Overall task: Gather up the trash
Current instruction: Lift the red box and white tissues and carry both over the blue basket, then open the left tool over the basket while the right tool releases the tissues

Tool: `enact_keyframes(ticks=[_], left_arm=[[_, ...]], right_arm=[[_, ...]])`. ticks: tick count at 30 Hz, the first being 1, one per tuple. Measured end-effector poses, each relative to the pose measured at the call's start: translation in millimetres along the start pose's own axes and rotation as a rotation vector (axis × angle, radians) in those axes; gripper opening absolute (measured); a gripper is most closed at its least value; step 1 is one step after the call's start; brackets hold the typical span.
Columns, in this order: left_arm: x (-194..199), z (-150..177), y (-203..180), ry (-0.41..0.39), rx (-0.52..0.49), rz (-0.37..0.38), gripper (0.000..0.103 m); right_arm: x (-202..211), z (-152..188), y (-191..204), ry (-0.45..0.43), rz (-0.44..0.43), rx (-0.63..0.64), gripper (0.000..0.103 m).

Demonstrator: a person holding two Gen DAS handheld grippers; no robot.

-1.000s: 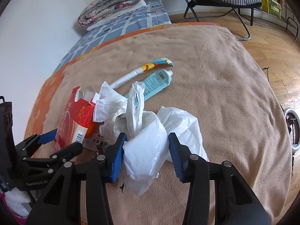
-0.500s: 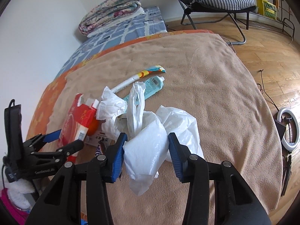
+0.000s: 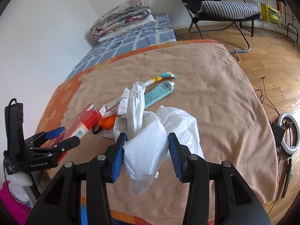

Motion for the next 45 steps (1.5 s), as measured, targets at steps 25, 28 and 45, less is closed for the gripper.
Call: enact_keyframes(ticks=[25,28,45], left_arm=[[103.8,140.0,-40.2,0.015,-0.088,0.066,0.092],[104.6,157.7,-48.3,0.028,-0.11,0.072,0.092],[75.8,242.5,-60.6,0.19,-0.162,0.1,0.092]], right_arm=[[80.8,102.2,74.0,0.011,-0.125,0.111,0.043],[80.9,119.9,77.7,0.033,-0.129,0.117,0.043],[45.6,207.9,76.1,0.185,-0.099,0.11,0.043]])
Point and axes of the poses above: each gripper's, at about its wrist camera, not at the fingertips, and x roughly against the way its jaws point, y to its left, z to its underside, the point moved 10 cm from there along -x, roughly the way its jaws point, and after that the axes turned 5 degrees about z, right-handed, at the moved point
